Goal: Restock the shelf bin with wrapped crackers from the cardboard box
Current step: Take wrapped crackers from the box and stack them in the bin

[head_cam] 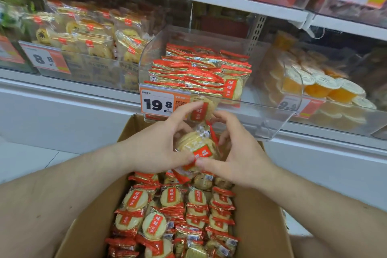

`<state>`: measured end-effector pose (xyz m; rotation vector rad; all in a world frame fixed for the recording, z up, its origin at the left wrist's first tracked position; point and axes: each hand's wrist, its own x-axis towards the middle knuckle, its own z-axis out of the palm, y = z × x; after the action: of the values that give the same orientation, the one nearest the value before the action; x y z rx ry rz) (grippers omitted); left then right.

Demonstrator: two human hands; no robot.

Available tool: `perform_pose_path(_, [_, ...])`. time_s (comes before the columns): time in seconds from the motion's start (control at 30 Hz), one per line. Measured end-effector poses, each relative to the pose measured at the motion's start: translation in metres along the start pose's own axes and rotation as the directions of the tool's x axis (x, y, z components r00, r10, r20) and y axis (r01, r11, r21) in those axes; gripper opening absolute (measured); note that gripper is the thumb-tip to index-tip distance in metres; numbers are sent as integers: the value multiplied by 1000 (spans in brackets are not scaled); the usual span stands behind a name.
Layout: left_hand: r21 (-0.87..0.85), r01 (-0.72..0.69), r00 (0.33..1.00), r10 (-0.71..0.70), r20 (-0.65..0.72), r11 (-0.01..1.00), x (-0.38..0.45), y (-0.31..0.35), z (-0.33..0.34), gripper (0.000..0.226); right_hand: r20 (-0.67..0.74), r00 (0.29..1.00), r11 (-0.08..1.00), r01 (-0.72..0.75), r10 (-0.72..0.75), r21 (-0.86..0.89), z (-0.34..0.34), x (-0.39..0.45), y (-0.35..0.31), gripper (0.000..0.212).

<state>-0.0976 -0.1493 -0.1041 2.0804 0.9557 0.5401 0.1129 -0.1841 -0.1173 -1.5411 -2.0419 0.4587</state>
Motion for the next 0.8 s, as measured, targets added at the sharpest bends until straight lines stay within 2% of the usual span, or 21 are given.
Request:
perform_pose_path(0.07, [-20,-39,999,39,6,999,0,1,-1,99,79,996,998,-51,49,25,-6,3,2,101])
perform_pose_path(0.23, [-98,-79,995,73,-63,992,3,-1,-1,82,71,995,988,-81,72,132,-9,5,5,68])
perform_pose_path(0.33, [-101,-102,990,91,-111,990,5,-2,1,78,14,998,996,-69,68,51,-13,3,1,56])
perform_pose_path(0.4, [-93,-122,983,107,-149,988,7,-2,2,78,19,996,983,-86,84,159,-15,3,-1,44])
perform_pose_path(0.5, [-48,-133,963,118,-243,990,11,4,2,71,21,993,923,-113,113,367,-24,4,-5,41])
perform_pose_path(0.57, [62,-133,927,146,-345,989,13,7,-1,64,-19,990,908,-118,138,401,-41,8,-10,34])
perform_pose_path(0.63, [272,-124,869,236,-434,954,16,6,-5,63,-138,976,934,-111,166,341,-68,15,-15,24])
perform_pose_path(0.7, [498,-88,827,342,-446,863,22,-1,-7,63,-254,945,950,-132,207,284,-96,26,-15,21])
perform_pose_path(0.8, [669,-7,853,353,-385,743,29,-17,-2,67,-319,918,972,-210,234,108,-124,45,-11,26])
